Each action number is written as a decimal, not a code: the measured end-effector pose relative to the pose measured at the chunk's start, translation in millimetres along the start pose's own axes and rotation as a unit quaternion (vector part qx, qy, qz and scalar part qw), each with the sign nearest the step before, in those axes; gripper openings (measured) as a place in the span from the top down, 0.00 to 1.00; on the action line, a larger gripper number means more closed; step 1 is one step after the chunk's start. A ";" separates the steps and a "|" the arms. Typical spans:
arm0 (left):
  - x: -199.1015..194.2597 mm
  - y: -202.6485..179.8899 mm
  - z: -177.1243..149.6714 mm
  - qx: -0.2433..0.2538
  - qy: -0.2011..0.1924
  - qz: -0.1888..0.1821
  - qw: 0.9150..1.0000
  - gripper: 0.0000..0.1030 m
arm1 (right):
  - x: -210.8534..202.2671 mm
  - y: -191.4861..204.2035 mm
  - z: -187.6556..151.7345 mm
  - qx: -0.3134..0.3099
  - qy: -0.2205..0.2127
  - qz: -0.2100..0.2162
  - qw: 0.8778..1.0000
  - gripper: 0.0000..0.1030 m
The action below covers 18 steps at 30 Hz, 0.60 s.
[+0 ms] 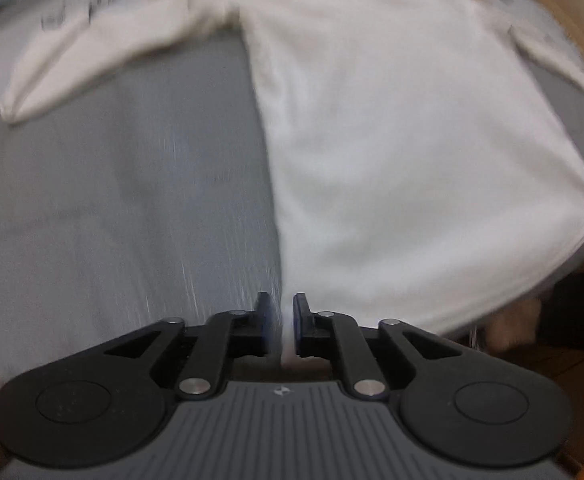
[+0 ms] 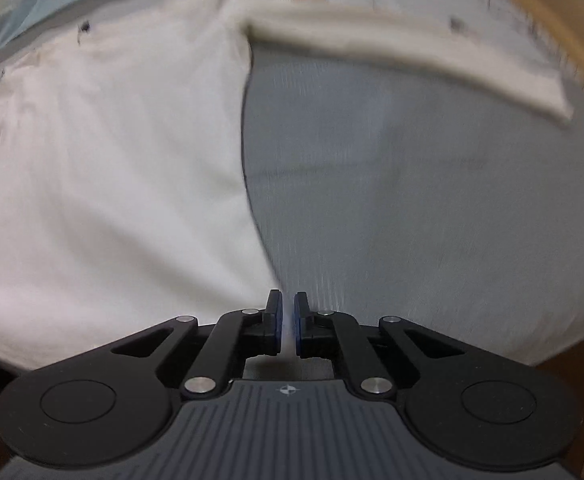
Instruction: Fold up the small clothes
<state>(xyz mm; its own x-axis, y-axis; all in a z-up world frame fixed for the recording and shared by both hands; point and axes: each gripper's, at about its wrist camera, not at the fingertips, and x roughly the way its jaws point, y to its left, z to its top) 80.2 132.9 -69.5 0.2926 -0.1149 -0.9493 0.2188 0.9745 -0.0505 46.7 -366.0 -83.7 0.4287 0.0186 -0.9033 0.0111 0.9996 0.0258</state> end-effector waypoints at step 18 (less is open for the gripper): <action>32.4 -15.8 11.6 0.016 0.039 0.000 0.999 0.82 | 41.1 41.9 18.2 -0.056 0.035 0.027 0.997 0.81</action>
<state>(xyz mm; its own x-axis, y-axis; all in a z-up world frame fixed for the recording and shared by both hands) 97.0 111.6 -95.8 0.2189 -0.0991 -0.9707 0.2490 0.9676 -0.0426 81.1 -323.7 -111.9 0.3617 0.0705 -0.9296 -0.1130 0.9931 0.0313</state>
